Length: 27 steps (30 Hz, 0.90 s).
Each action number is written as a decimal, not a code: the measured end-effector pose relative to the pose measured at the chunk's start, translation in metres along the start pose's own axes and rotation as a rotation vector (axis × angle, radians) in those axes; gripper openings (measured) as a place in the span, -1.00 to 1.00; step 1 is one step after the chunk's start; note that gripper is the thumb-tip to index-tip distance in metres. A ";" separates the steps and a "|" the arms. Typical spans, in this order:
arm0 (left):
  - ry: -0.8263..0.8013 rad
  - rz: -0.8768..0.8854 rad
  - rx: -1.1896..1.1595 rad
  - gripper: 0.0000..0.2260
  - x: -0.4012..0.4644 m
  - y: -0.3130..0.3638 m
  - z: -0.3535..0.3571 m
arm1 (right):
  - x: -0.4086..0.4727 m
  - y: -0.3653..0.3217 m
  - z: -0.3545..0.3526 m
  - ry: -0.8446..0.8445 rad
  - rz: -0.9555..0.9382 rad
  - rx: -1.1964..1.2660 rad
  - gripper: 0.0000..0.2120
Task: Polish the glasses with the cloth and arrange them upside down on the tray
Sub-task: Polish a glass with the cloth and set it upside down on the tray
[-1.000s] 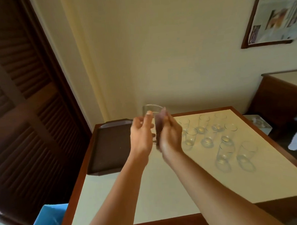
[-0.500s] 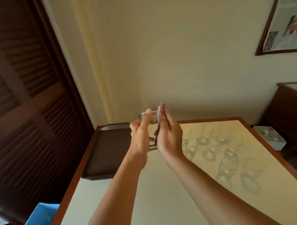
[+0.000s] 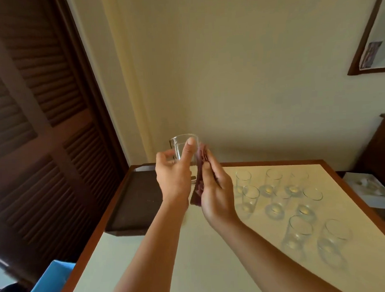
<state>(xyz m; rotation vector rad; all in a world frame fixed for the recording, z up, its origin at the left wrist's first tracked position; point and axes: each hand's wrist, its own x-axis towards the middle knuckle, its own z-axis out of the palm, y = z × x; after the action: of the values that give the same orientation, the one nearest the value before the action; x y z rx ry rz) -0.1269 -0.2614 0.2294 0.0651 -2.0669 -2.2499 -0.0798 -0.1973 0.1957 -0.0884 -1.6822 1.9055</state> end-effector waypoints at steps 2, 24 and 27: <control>-0.081 -0.031 0.015 -0.48 -0.002 -0.002 0.005 | 0.034 -0.007 -0.007 0.089 0.013 0.095 -0.65; -0.281 0.007 0.040 -0.57 -0.001 0.001 0.016 | 0.064 -0.003 -0.009 0.298 0.046 0.030 -0.69; -0.387 -0.092 0.069 -0.09 -0.004 -0.003 0.016 | 0.064 -0.004 -0.010 0.357 0.167 0.070 -0.65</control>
<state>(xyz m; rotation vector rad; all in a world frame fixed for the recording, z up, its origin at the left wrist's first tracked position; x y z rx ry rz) -0.1243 -0.2454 0.2279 -0.3012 -2.3704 -2.4007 -0.1266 -0.1588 0.2182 -0.5244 -1.4033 1.9295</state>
